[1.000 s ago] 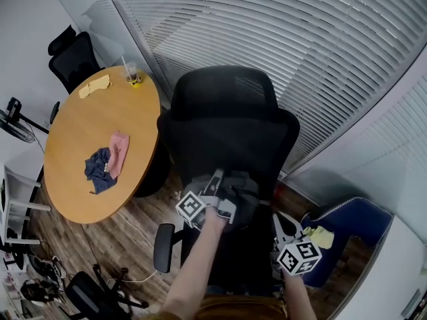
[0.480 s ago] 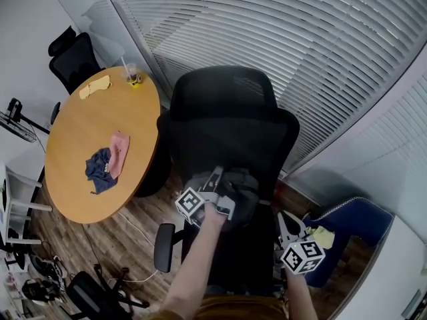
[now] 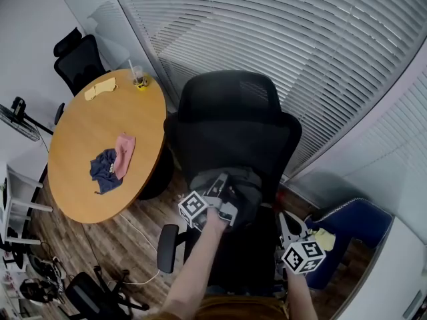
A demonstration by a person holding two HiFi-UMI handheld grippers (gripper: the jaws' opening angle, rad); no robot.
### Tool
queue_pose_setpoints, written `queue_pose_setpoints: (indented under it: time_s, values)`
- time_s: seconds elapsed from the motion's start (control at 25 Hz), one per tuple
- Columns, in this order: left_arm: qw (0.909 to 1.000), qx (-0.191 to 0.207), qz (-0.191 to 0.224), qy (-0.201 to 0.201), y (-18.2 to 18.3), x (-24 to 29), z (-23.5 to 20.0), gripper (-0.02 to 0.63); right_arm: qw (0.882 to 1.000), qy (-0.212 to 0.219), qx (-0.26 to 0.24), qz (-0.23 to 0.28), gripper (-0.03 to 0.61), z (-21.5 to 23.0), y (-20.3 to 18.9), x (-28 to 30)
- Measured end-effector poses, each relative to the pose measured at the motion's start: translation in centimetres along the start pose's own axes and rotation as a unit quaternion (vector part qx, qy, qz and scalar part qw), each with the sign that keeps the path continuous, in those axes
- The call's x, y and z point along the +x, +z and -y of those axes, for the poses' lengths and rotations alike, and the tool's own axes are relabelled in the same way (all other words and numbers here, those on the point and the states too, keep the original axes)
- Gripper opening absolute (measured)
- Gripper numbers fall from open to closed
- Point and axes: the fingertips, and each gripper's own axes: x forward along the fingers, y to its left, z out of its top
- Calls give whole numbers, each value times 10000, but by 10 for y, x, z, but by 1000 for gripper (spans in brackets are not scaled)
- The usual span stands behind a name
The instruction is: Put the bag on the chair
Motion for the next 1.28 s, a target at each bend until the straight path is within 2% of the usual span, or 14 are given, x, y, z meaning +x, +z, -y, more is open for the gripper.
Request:
queue_pose_setpoints:
  time_s: [0.36,0.44,0.48,0.6,0.64,0.76,0.8,0.88,0.96,1.04,1.28]
  values:
    - [9957,549,-624,411,-21,-48,-3,46,9996,-1,-206,186,11,-33,10,-9]
    - [9912,902,-809,529,-26,-61,1,44,9993,-40,-279,261,11,-41,11,-13]
    - [9865,1201,-921,623,-30,-68,4,43,9989,-82,-325,314,11,-43,13,-15]
    - [9613,2314,-1228,856,-38,-89,19,25,9974,-227,-477,492,11,-53,23,-20]
    - [9542,2569,-1263,867,-38,-96,25,23,9968,-254,-522,554,11,-58,26,-21]
    - [9429,3007,-1221,753,-34,-116,47,23,9945,-274,-659,764,11,-76,38,-28]
    - [9361,3229,-1192,723,-32,-122,55,23,9935,-272,-725,834,11,-82,42,-30]
    - [9128,3850,-1168,710,-28,-131,70,23,9912,-264,-883,953,11,-93,47,-34]
    - [8826,4494,-1197,687,-26,-139,86,23,9888,-282,-1056,1017,11,-103,50,-38]
    - [8580,4940,-1276,601,-25,-146,100,23,9869,-325,-1199,1026,11,-113,51,-40]
    - [8074,5739,-1274,497,-25,-167,130,23,9799,-513,-1565,1127,11,-127,60,-54]
